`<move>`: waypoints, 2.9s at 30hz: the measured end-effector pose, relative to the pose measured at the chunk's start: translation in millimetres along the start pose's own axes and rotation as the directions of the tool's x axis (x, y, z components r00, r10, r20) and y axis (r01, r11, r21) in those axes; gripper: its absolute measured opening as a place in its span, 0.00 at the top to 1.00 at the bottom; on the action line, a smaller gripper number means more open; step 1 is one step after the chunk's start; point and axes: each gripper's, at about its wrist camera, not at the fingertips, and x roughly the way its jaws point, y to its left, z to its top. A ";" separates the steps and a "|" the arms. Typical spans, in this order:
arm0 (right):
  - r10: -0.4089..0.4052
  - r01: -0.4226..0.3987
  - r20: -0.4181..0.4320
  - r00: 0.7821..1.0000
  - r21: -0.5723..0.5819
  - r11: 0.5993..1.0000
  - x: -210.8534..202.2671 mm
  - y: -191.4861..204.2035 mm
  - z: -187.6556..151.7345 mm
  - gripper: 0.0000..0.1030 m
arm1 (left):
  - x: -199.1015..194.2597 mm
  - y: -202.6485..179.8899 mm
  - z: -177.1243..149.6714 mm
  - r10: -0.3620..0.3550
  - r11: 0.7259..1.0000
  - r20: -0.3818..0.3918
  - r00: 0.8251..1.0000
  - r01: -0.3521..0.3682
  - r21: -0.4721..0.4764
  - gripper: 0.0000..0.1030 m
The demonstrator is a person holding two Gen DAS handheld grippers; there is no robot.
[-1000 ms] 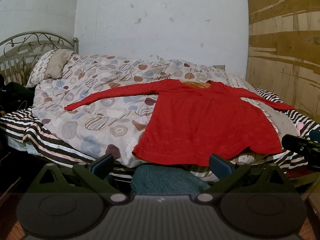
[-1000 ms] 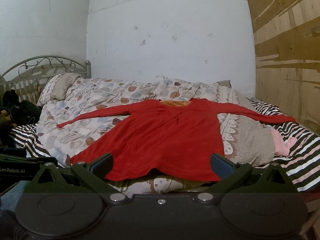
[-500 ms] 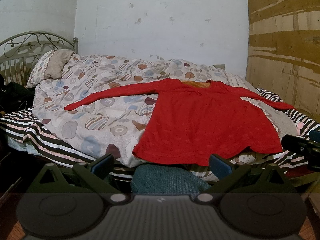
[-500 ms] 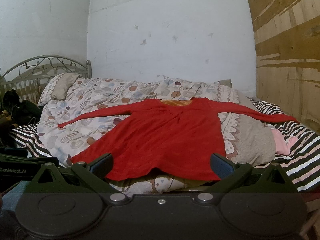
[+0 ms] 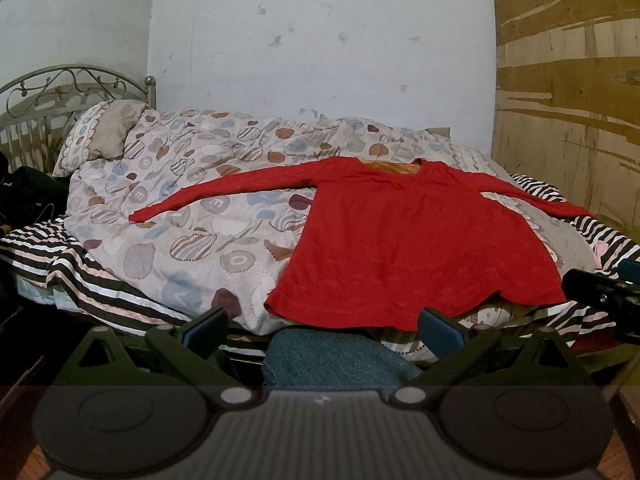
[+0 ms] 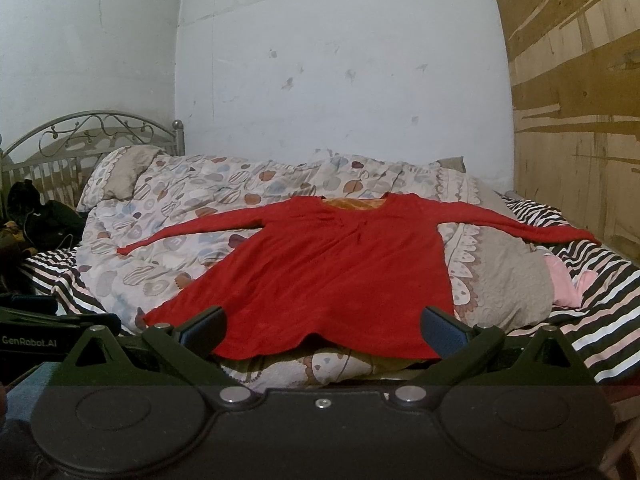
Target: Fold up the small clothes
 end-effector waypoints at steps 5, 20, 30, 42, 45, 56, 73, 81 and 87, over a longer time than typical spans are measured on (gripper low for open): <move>0.000 0.000 -0.001 1.000 0.001 1.000 0.1 0.0 -0.2 0.00 | 0.1 -0.1 0.0 0.000 1.000 0.000 1.000 0.000 0.001 0.01; -0.005 0.005 -0.010 1.000 -0.004 1.000 1.2 -0.8 -1.1 0.00 | 2.1 -0.5 0.4 -0.002 1.000 -0.008 1.000 0.002 0.003 0.01; 0.006 -0.004 -0.047 0.999 0.043 0.999 20.7 -20.2 2.2 0.00 | 42.0 0.5 25.6 -0.044 0.999 -0.103 0.994 0.047 0.022 0.01; -0.070 0.094 -0.102 0.992 0.257 0.962 97.8 -129.8 34.7 0.00 | 135.9 -10.0 92.4 -0.089 0.993 -0.088 0.992 0.095 0.072 0.00; -0.121 0.156 -0.136 0.983 0.277 0.948 122.4 -168.2 46.8 0.00 | 156.0 -21.0 100.0 -0.098 0.984 -0.088 0.991 0.110 0.140 0.00; -0.201 0.275 -0.213 0.956 0.415 0.867 213.4 -343.2 79.0 0.00 | 219.1 -38.5 102.0 -0.177 0.981 -0.156 0.972 0.186 0.049 0.00; -0.478 0.520 -0.273 0.835 0.677 0.521 314.6 -506.3 76.7 0.09 | 256.9 -39.8 101.7 -0.230 0.971 -0.250 0.940 0.237 -0.003 0.00; -0.540 0.528 -0.283 0.793 0.762 0.375 328.9 -524.7 73.5 0.67 | 261.3 -27.6 120.2 -0.249 0.968 -0.216 0.944 0.241 -0.065 0.00; -0.588 0.547 -0.257 0.767 0.741 0.390 330.0 -519.3 84.7 0.95 | 263.6 -18.3 126.3 -0.239 0.971 -0.209 0.948 0.226 -0.083 0.00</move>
